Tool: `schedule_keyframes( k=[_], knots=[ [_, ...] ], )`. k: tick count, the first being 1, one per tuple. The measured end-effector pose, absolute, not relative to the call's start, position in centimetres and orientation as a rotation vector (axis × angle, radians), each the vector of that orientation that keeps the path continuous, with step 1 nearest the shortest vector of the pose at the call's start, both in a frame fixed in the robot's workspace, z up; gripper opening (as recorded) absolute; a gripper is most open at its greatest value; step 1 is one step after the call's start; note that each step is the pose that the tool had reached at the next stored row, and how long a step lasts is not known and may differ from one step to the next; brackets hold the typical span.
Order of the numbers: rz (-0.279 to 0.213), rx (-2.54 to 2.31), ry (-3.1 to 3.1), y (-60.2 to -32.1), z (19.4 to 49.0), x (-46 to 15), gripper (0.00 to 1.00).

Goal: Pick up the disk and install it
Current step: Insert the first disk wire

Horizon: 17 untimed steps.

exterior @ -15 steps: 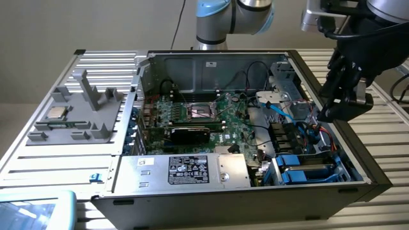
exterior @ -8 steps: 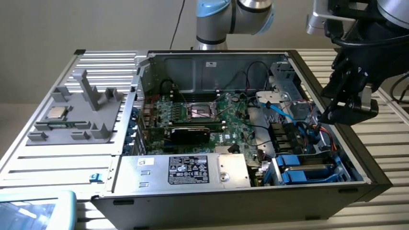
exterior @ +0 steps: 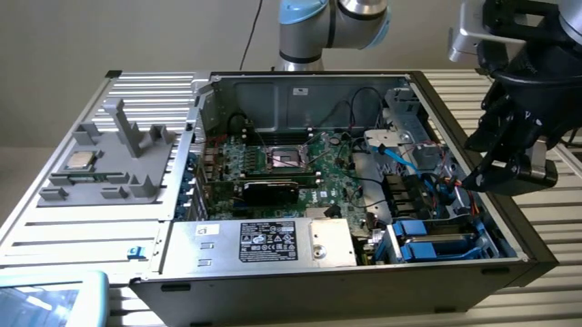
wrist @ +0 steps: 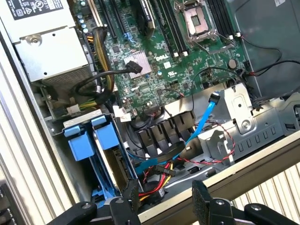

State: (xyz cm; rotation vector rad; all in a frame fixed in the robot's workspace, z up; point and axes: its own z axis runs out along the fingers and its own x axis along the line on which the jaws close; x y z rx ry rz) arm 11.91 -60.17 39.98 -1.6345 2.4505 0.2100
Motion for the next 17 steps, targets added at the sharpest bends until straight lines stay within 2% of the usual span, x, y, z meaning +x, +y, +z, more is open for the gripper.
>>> schedule_keyframes(
  k=[9, 17],
  knots=[
    [0.236, -1.689, 2.417, -60.5, 40.0, 11.9, 0.58],
    [0.258, -1.682, 2.407, -63.2, 40.0, 12.0, 0.58]
  ],
)
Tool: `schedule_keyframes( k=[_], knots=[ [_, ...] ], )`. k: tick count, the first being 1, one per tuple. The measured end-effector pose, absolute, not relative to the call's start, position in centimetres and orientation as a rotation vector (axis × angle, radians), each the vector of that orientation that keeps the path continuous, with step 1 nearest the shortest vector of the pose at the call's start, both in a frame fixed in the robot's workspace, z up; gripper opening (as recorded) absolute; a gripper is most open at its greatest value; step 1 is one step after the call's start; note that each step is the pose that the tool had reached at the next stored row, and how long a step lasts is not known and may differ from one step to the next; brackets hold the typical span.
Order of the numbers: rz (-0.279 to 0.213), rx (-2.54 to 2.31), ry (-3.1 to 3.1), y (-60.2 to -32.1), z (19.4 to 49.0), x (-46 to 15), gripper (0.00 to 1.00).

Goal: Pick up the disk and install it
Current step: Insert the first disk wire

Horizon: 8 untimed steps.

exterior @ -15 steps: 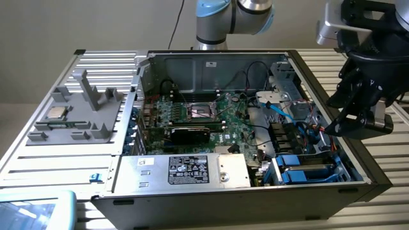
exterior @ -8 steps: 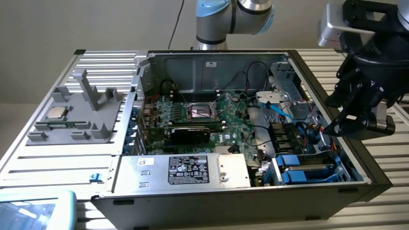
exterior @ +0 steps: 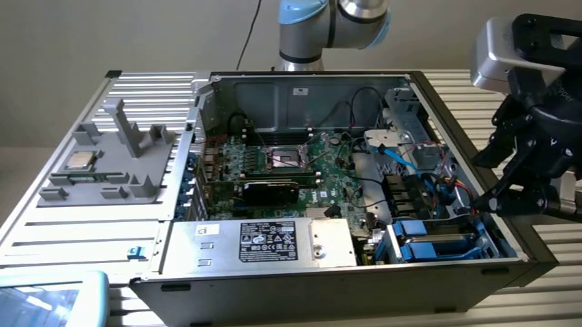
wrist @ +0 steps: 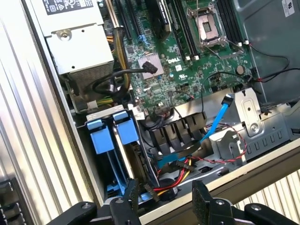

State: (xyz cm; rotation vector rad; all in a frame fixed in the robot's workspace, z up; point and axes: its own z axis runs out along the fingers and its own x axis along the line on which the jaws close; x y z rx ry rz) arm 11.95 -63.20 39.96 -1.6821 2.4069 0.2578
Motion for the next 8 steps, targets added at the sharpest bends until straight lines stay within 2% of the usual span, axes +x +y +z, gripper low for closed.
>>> schedule_keyframes(
  k=[8],
  knots=[
    [0.283, -1.818, 2.311, -63.34, 39.93, 11.97, 0.58]
  ],
)
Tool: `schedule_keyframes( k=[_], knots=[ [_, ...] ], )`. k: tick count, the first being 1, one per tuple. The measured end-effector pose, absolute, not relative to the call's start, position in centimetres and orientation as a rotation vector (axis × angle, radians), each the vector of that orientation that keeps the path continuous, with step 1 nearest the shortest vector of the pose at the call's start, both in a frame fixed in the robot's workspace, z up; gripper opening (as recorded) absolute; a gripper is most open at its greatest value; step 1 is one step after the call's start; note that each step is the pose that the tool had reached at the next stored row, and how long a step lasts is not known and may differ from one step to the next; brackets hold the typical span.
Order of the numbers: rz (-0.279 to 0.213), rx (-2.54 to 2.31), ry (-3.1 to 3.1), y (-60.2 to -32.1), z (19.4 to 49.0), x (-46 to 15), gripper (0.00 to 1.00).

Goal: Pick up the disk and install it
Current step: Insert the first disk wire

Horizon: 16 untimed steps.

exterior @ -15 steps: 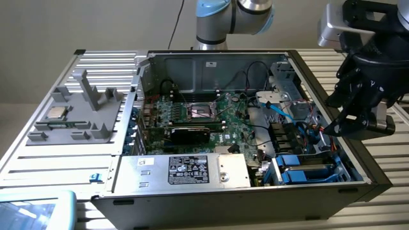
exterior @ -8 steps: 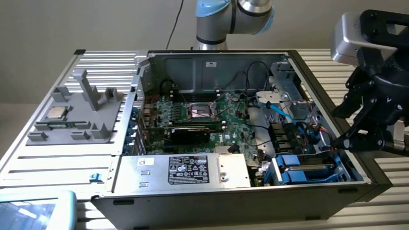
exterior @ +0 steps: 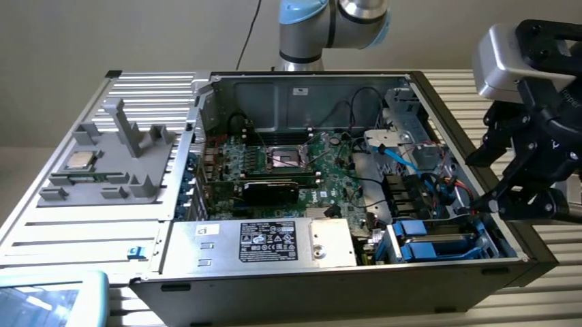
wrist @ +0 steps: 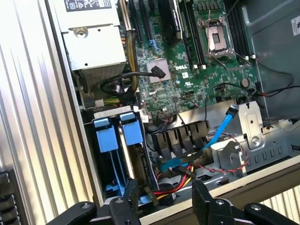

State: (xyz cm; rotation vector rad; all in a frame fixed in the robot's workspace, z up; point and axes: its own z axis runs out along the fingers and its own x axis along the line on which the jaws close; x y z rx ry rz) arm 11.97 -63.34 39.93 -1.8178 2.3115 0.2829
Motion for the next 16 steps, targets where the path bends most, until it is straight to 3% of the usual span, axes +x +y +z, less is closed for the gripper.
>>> schedule_keyframes(
  k=[16],
  knots=[
    [0.312, -2.034, 2.145, -63.79, 39.72, 12.00, 0.58]
  ],
)
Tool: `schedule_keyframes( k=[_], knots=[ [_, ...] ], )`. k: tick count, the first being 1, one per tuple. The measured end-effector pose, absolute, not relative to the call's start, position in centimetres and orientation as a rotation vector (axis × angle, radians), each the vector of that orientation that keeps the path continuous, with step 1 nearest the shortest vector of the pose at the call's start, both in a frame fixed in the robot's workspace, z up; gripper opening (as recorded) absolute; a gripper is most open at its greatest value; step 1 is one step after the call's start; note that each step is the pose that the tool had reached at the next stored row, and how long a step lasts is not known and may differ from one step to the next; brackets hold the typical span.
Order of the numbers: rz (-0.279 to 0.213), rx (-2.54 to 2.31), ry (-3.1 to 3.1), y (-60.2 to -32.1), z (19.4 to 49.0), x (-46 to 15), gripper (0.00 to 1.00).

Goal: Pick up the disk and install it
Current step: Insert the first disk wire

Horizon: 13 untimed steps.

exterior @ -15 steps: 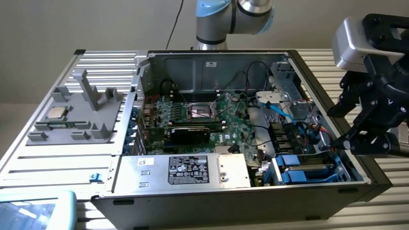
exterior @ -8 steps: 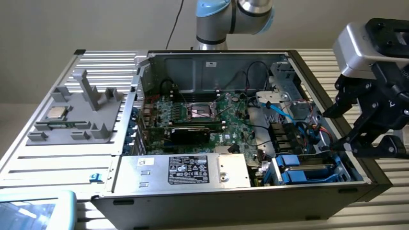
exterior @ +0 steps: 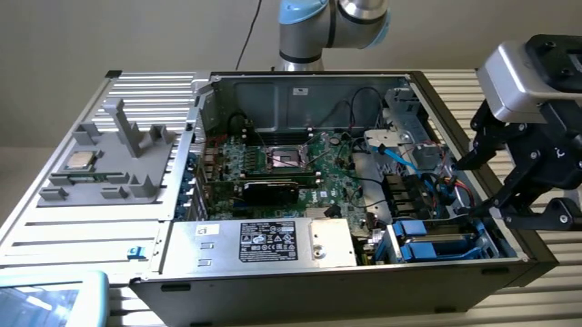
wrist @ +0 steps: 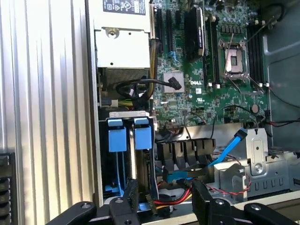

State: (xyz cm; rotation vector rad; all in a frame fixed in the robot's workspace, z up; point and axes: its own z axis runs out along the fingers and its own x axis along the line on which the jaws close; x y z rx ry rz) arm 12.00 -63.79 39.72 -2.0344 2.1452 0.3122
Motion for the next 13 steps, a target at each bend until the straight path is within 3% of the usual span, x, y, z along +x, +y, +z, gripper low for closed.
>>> schedule_keyframes(
  k=[13],
  knots=[
    [0.324, -2.121, 2.069, -63.8, 39.4, 13.9, 0.58]
  ],
)
